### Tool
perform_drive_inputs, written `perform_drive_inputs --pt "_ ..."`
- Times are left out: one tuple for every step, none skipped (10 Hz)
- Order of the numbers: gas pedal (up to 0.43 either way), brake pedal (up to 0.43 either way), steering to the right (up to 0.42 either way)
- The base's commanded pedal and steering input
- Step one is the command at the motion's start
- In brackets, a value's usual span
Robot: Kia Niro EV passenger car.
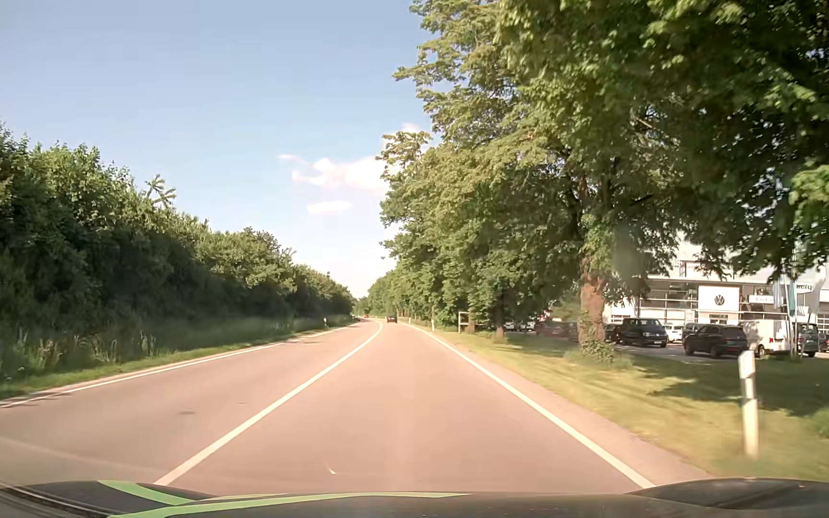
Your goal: Follow the waypoints while adhering to traffic rules and regulations
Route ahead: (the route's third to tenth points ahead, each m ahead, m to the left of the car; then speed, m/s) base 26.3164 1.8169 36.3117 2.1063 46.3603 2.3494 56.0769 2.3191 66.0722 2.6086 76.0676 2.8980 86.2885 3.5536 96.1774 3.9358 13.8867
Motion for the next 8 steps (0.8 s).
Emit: perform_drive_inputs --pt "0.311 0.0 -0.004" --pt "0.28 0.0 -0.004" --pt "0.28 0.0 -0.005" --pt "0.28 0.0 -0.005" --pt "0.28 0.0 -0.004" --pt "0.28 0.0 -0.004" --pt "0.28 0.0 -0.004" --pt "0.28 0.0 -0.004"
